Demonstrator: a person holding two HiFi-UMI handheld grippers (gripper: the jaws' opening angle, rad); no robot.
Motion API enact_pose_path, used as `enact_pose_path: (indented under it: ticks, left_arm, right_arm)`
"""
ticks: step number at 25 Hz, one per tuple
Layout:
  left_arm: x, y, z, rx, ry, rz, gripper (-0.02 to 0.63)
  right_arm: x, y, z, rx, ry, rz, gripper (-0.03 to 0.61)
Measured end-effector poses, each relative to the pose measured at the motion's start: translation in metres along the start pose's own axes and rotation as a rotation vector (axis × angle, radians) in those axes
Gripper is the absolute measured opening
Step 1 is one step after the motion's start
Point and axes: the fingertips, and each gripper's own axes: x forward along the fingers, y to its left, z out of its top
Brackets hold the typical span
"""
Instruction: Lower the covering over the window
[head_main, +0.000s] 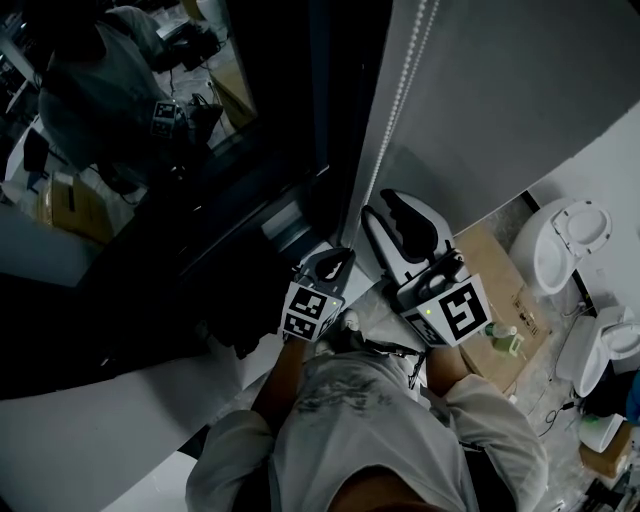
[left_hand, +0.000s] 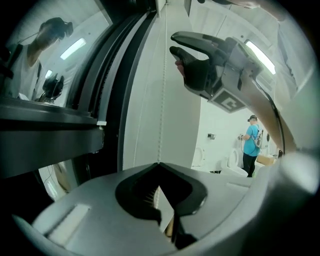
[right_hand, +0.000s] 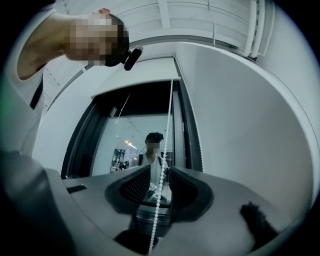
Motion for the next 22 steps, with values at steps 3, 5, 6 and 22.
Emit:
enact_pose_path:
  ticks: [3, 5, 6, 22]
  left_arm:
    - [0.001, -0.003, -0.015, -0.013, 0.024, -0.003, 0.008]
    - [0.001, -0.005, -0.024, -0.019, 0.034, -0.005, 0.008]
    - [0.001, -0.006, -0.028, -0.016, 0.045, -0.007, 0.008]
    - [-0.019, 0.001, -0.012, -0.039, 0.01, 0.042, 0.073]
  right_arm:
    - [0.005, 0.0, 0.0, -0.004, -0.002, 0.0, 0.124]
    - [0.008, 0.0, -0.002, -0.011, 0.009, 0.008, 0.124]
    - [0.01, 0.001, -0.003, -0.012, 0.013, 0.011, 0.124]
    - [0.016, 0.009, -0.006, -0.032, 0.013, 0.042, 0.018]
